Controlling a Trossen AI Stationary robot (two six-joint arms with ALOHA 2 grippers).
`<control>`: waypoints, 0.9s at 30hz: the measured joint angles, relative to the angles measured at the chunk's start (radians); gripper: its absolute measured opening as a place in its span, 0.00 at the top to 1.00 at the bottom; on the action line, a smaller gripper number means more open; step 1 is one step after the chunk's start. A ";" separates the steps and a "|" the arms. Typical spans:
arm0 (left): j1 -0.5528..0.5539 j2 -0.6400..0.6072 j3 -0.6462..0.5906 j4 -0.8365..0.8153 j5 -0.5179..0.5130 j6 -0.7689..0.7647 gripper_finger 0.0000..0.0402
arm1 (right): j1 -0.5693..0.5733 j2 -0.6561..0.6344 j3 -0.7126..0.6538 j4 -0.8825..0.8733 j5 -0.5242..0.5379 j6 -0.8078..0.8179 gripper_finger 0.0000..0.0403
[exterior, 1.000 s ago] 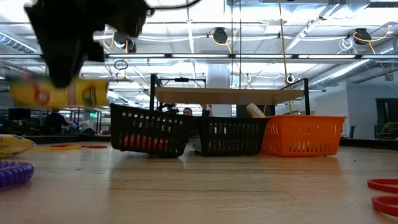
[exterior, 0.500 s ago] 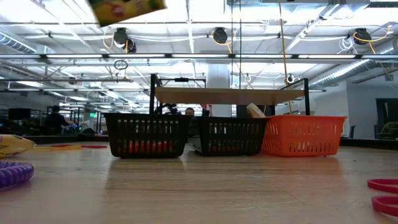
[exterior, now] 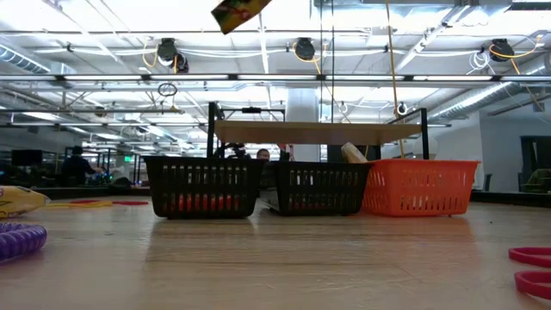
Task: Pick & Place Office Desk Supplies
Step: Put the yellow crayon bag into the orange bin
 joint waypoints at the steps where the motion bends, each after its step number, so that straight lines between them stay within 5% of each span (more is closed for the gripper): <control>1: 0.000 0.000 -0.011 0.016 -0.013 0.000 0.95 | 0.000 0.000 0.000 0.002 0.000 -0.002 0.58; 12: 0.046 0.000 -0.164 0.325 -0.109 0.250 0.95 | -0.037 0.000 0.000 0.060 0.002 -0.059 0.58; 27: 0.098 0.000 -0.166 0.324 -0.092 0.339 0.95 | -0.100 0.000 0.000 0.046 0.000 -0.061 0.58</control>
